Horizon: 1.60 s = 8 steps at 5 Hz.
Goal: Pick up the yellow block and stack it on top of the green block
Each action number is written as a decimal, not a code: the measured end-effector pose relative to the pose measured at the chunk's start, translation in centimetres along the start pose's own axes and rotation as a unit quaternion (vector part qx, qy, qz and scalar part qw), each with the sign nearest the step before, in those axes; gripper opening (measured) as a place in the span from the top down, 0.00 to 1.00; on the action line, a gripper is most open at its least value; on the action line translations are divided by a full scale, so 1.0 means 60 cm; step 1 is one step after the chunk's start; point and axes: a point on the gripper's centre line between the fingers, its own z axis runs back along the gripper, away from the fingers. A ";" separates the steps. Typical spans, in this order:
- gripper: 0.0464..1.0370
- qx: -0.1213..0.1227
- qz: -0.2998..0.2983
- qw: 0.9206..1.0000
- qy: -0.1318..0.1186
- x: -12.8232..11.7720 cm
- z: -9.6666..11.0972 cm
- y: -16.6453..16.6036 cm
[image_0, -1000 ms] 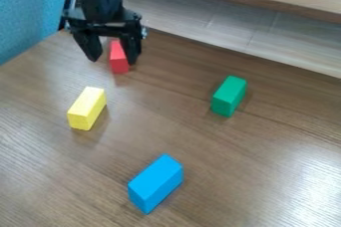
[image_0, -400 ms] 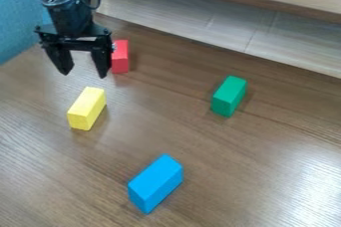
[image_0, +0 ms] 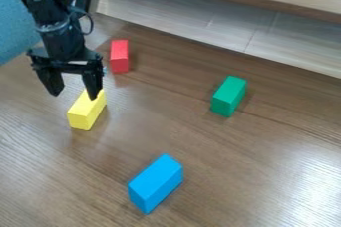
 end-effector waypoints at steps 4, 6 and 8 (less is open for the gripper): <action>0.11 0.003 0.019 0.999 0.027 -0.016 -0.063 -0.021; 0.44 0.013 0.041 0.999 0.021 -0.010 -0.072 -0.016; 0.44 -0.036 -0.037 0.999 -0.006 0.031 -0.015 -0.124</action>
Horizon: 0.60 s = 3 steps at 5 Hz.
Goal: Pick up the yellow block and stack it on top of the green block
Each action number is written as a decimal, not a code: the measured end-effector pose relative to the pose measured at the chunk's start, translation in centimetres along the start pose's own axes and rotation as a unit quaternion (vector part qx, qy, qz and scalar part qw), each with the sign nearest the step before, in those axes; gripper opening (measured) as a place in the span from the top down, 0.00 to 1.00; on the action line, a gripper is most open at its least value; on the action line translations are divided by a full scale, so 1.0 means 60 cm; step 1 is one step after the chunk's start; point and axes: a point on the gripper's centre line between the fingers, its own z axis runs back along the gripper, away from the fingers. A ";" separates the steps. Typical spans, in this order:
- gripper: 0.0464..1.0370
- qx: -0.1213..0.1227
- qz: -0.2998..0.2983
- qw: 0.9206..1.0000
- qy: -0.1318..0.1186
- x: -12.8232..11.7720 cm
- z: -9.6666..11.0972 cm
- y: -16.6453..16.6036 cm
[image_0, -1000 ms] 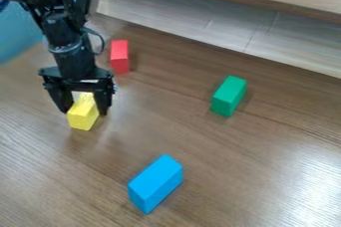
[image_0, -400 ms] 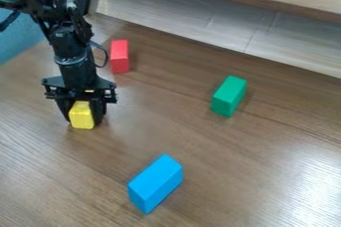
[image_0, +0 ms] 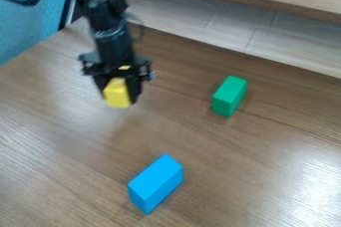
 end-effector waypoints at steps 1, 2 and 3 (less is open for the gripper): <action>0.44 -0.011 -0.025 1.000 -0.014 0.027 0.025 -0.043; 0.44 -0.021 -0.052 0.998 -0.028 0.054 0.045 -0.085; 0.44 -0.027 -0.074 0.997 -0.020 0.073 0.031 -0.115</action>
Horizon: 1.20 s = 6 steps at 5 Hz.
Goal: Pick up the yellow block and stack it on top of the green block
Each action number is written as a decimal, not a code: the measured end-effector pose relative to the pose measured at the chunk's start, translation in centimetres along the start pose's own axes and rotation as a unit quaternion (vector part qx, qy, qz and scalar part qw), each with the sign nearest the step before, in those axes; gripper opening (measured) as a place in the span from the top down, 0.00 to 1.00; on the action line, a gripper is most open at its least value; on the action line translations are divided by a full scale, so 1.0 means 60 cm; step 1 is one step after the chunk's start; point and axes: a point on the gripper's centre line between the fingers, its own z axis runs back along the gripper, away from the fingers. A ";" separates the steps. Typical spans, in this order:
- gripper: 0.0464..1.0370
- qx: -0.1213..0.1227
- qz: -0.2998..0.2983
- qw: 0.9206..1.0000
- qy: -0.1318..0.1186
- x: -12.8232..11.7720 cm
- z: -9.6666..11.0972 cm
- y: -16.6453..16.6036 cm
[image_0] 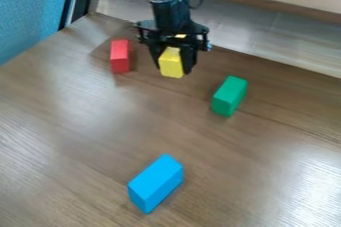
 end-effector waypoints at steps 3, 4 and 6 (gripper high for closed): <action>0.44 0.003 -0.049 0.999 0.011 0.008 -0.032 -0.061; 0.44 0.003 -0.056 0.998 0.010 0.005 -0.034 -0.078; 0.44 0.005 -0.068 0.998 0.007 0.003 -0.034 -0.098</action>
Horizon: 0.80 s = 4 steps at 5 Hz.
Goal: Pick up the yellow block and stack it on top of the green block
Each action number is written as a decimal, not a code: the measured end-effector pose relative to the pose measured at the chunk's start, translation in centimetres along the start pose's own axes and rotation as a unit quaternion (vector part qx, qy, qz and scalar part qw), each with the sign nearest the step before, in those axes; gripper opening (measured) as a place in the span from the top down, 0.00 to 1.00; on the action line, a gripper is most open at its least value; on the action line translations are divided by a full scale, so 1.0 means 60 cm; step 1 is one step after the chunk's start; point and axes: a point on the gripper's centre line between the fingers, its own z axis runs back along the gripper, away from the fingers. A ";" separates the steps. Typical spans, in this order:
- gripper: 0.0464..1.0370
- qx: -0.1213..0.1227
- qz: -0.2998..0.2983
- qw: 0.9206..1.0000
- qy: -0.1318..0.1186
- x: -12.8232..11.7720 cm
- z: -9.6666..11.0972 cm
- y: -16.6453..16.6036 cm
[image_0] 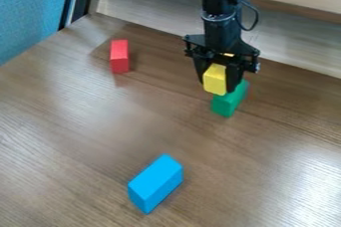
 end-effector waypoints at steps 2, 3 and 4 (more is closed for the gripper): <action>0.44 0.007 0.000 1.000 0.013 -0.001 -0.025 -0.007; 0.44 0.012 -0.001 1.000 0.014 0.003 -0.031 -0.005; 0.44 0.012 0.000 1.000 0.015 0.009 -0.037 -0.005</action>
